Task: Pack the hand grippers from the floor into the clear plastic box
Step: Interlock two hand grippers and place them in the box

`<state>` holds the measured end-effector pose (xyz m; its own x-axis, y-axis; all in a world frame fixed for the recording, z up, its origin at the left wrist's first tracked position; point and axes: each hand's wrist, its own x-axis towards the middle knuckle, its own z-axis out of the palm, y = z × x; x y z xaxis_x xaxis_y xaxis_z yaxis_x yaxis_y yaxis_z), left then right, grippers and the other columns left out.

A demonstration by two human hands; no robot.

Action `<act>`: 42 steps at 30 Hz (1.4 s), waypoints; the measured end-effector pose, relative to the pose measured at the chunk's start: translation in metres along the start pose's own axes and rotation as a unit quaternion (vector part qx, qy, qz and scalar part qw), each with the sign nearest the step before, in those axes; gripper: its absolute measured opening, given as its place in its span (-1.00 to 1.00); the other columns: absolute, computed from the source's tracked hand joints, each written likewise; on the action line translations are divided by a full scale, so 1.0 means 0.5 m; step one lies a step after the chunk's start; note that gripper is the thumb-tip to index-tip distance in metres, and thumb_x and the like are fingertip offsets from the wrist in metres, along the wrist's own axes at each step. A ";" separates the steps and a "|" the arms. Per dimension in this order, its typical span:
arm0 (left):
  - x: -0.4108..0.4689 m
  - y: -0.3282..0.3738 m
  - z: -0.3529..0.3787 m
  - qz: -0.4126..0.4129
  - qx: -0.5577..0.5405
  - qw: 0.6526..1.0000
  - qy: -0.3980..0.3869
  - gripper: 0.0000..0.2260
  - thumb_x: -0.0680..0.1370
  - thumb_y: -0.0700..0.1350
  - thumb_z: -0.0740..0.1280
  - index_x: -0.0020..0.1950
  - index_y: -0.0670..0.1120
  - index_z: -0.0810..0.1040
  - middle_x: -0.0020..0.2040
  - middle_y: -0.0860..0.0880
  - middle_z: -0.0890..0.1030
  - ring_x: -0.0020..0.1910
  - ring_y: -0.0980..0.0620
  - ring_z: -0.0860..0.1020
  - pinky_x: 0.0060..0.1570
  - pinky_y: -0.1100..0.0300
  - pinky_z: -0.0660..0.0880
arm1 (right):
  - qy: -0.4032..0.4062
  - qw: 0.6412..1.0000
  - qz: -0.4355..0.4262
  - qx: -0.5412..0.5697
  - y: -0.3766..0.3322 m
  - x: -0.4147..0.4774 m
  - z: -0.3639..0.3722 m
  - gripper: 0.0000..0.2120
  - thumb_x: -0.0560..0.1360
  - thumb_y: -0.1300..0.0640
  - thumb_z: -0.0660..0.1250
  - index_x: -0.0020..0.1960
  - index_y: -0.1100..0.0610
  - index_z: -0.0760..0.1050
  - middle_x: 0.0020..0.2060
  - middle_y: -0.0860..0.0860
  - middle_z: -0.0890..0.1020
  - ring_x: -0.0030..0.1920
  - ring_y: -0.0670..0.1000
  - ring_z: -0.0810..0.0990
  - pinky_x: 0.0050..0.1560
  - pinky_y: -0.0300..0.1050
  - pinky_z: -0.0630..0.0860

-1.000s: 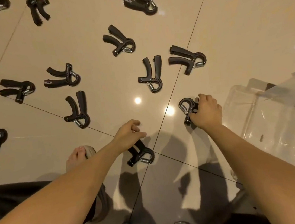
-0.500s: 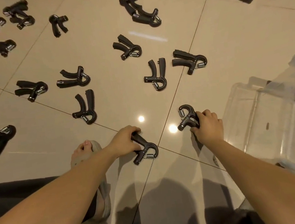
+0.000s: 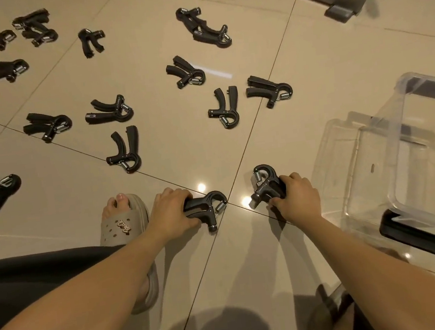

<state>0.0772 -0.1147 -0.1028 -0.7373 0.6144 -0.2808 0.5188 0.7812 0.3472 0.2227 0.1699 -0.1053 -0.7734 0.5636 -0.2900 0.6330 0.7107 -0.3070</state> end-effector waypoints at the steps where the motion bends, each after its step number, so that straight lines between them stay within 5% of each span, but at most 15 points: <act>1: 0.001 0.015 -0.013 -0.013 -0.041 0.999 -0.003 -0.52 0.30 0.12 0.54 0.12 -0.01 0.53 -0.06 0.04 0.59 -0.02 -0.03 0.52 -0.04 0.04 0.49 | 0.009 1.000 -0.004 0.009 0.000 -0.001 -0.012 -0.65 0.39 -0.04 0.47 0.13 0.05 0.56 -0.01 -0.02 0.50 0.04 0.12 0.49 -0.03 0.05 0.46; 6: 0.026 0.105 -0.109 -0.022 -0.115 0.992 0.036 -0.56 0.31 0.04 0.55 0.07 0.00 0.45 -0.09 0.03 0.61 -0.15 -0.03 0.57 -0.14 0.05 0.55 | 0.063 0.995 -0.023 0.073 -0.019 0.009 -0.118 -0.54 0.41 -0.09 0.49 0.27 0.01 0.54 0.03 -0.02 0.51 0.09 0.11 0.49 0.02 0.08 0.50; 12: 0.080 0.275 -0.315 0.065 -0.129 0.986 0.086 -0.55 0.32 -0.01 0.57 0.14 0.04 0.51 -0.07 0.05 0.63 -0.25 0.09 0.57 -0.18 0.04 0.62 | 0.155 0.982 -0.075 0.072 -0.010 0.030 -0.374 -0.45 0.42 -0.07 0.50 0.37 0.01 0.50 0.03 -0.06 0.48 0.11 0.12 0.48 0.06 0.09 0.48; 22: 0.108 0.577 -0.641 0.204 0.044 0.975 0.079 -0.49 0.35 0.01 0.61 0.20 0.02 0.47 0.08 -0.02 0.63 -0.08 -0.03 0.65 -0.11 -0.01 0.68 | 0.234 0.967 -0.103 0.015 0.066 -0.042 -0.764 -0.41 0.37 0.01 0.58 0.36 0.05 0.54 -0.01 -0.03 0.48 0.06 0.13 0.51 0.04 0.06 0.51; 26: 0.122 0.601 -0.660 0.253 0.065 0.964 0.045 -0.50 0.35 0.01 0.61 0.19 0.04 0.46 0.02 0.02 0.62 -0.11 -0.02 0.65 -0.14 0.02 0.68 | 0.211 0.972 -0.103 -0.016 0.081 -0.038 -0.796 -0.37 0.38 0.04 0.59 0.41 0.07 0.50 0.08 0.02 0.54 0.07 0.11 0.51 0.07 0.09 0.54; 31: 0.166 0.615 -0.648 0.305 0.062 0.950 0.010 -0.55 0.39 -0.01 0.59 0.17 0.02 0.45 0.01 0.07 0.53 -0.10 0.10 0.53 -0.21 0.33 0.44 | 0.154 0.983 -0.087 -0.052 0.109 -0.009 -0.785 -0.37 0.38 0.04 0.59 0.40 0.08 0.51 0.06 -0.02 0.54 0.04 0.05 0.52 0.09 0.08 0.55; 36: 0.260 0.640 -0.596 0.315 0.072 0.946 -0.039 -0.55 0.39 0.03 0.58 0.17 0.04 0.46 -0.01 0.06 0.57 -0.12 0.09 0.54 -0.17 0.27 0.49 | 0.126 0.990 -0.049 -0.045 0.222 0.030 -0.720 -0.37 0.37 0.04 0.58 0.40 0.08 0.50 0.07 -0.03 0.53 0.00 0.03 0.51 -0.07 -0.07 0.43; 42: 0.371 0.708 -0.477 0.342 0.072 0.935 -0.066 -0.57 0.37 0.07 0.56 0.14 0.06 0.47 -0.10 0.09 0.61 -0.21 0.11 0.56 -0.24 0.18 0.50 | 0.111 0.994 0.022 -0.011 0.369 0.078 -0.631 -0.46 0.35 0.10 0.53 0.32 0.05 0.55 0.02 -0.01 0.55 0.02 0.10 0.55 0.00 0.07 0.55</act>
<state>0.0209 0.2497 0.1817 -0.1578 0.9762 -0.1488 0.9092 0.2024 0.3639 0.2987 0.4558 0.1127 -0.7343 0.6720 -0.0961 0.6680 0.6902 -0.2783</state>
